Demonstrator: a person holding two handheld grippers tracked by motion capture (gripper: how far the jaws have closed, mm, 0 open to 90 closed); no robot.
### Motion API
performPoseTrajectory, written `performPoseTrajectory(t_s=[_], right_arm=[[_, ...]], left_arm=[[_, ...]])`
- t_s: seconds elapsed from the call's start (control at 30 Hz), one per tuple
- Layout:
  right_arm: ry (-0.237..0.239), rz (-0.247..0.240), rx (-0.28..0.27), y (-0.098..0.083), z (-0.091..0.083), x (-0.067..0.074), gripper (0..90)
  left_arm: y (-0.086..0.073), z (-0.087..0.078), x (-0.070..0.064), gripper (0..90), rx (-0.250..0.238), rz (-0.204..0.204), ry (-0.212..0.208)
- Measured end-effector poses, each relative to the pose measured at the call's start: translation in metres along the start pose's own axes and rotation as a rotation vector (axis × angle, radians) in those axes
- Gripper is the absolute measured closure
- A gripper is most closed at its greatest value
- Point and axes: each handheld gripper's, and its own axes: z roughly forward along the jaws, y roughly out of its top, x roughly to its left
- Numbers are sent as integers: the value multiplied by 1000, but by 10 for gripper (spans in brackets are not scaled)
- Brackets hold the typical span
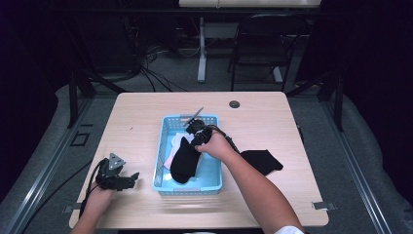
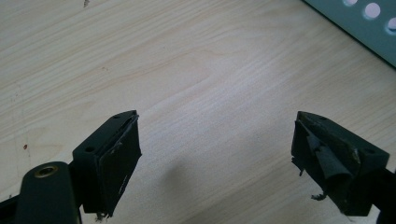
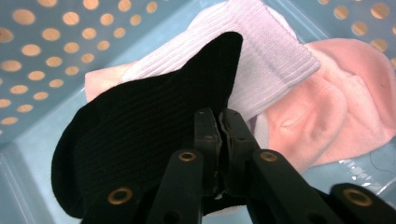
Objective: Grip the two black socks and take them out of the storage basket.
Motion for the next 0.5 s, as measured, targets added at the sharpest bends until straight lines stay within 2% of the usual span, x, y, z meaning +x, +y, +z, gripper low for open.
performPoseTrajectory(t_s=[0.1, 0.3, 0.4, 0.5], right_arm=[[5, -16, 7, -1, -4, 1, 879], [7, -34, -28, -1, -14, 5, 882], [17, -33, -79, -1, -26, 10, 883], [22, -54, -101, 0, -35, 16, 884]], left_arm=[[0, 0, 0, 156, 0, 1, -1], [0, 0, 0, 155, 1, 1, 0], [0, 1, 0, 155, 1, 1, 1], [0, 1, 0, 155, 2, 3, 1]])
